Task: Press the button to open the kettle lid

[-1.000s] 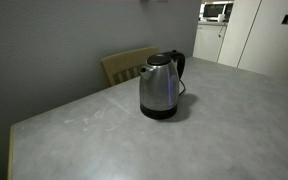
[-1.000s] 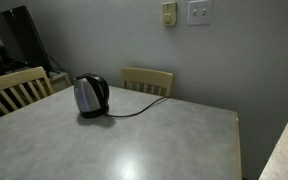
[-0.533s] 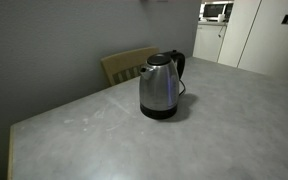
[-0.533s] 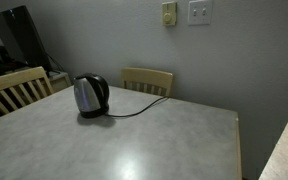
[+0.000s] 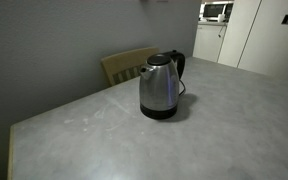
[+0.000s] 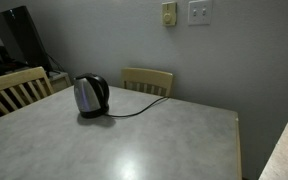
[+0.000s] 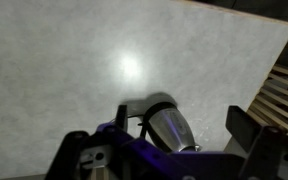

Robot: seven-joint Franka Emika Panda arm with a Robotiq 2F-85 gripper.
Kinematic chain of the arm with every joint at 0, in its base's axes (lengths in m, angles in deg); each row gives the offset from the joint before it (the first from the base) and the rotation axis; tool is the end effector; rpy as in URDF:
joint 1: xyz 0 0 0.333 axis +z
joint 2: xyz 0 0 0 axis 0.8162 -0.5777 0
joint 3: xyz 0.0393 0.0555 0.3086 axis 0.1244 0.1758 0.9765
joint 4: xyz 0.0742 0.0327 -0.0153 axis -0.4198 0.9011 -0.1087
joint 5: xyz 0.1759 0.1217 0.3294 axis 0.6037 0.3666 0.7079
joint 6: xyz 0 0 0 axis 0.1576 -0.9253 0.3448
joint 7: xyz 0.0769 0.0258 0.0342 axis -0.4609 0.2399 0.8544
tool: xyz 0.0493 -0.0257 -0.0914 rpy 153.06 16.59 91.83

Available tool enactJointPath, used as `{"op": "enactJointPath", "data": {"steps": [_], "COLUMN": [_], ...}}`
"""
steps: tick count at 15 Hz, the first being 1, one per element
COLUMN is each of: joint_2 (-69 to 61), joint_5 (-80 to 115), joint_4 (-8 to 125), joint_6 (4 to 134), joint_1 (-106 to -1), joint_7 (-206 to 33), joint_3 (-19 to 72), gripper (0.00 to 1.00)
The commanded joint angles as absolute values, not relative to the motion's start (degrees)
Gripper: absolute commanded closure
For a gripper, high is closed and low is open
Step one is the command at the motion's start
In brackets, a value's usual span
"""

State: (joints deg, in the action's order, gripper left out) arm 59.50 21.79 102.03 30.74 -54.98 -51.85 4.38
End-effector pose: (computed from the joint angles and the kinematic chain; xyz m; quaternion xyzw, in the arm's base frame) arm 0.2799 -0.1781 0.5753 -0.9799 -0.0897 -0.1062 0.1433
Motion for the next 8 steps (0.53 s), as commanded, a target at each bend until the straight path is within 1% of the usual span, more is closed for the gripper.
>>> {"op": "enactJointPath", "data": {"steps": [1, 4, 8], "joint_2": [57.6, 53.3, 44.2], "joint_5": [23.6, 23.7, 23.8], "joint_4": [100.8, 95.8, 86.2], "joint_6": [32.1, 31.0, 28.7], "joint_1": [-55.1, -53.4, -50.3], "joint_7": [-50.4, -50.9, -51.6], "joint_3": [4.7, 6.0, 9.6], "gripper": [0.0, 0.0, 0.0]}}
